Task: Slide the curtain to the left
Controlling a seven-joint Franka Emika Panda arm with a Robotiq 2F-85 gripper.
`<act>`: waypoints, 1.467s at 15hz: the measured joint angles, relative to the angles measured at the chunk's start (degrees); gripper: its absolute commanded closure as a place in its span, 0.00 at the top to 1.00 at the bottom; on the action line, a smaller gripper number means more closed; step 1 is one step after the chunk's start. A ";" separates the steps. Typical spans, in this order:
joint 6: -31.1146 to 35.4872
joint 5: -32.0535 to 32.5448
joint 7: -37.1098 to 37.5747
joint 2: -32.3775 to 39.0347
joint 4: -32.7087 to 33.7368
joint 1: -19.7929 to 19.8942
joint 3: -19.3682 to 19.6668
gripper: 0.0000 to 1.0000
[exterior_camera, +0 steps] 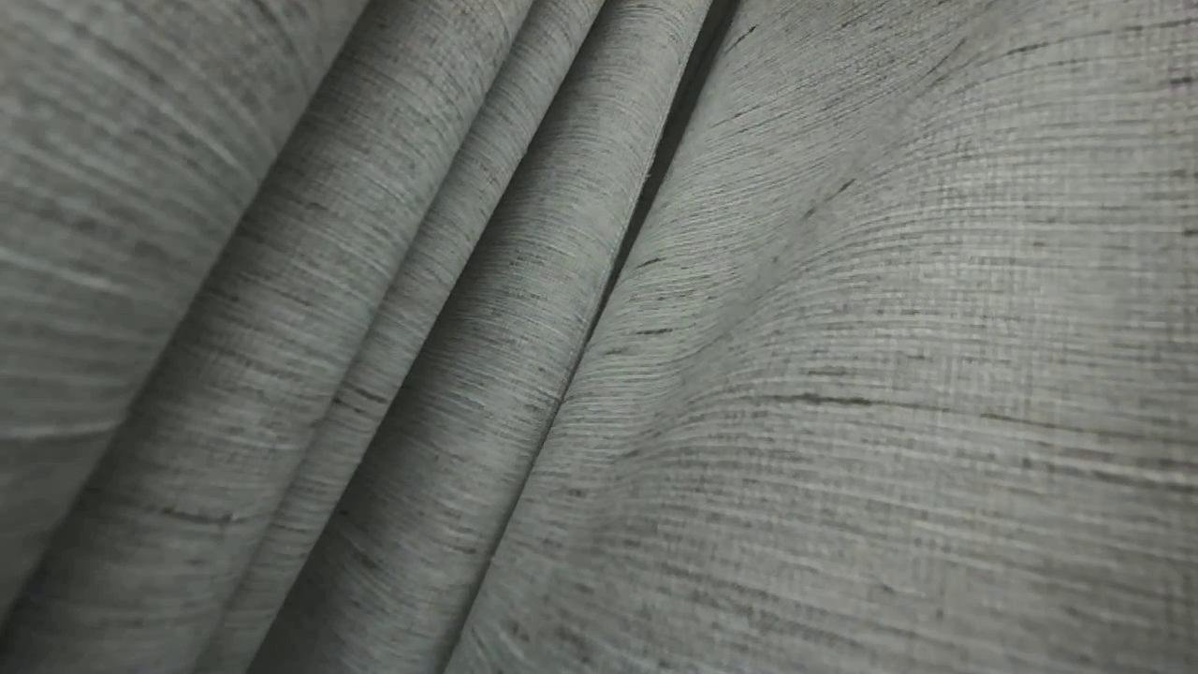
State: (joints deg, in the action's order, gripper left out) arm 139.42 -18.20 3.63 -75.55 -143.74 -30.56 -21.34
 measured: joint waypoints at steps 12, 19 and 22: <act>0.92 0.55 -0.26 0.07 0.02 0.53 1.36 0.52; -3.38 4.36 -1.67 0.33 0.07 1.55 4.42 1.00; -3.38 5.00 -2.46 0.27 0.28 2.39 6.10 1.00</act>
State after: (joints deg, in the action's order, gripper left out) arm 136.04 -13.20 1.17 -75.28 -143.45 -28.18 -15.24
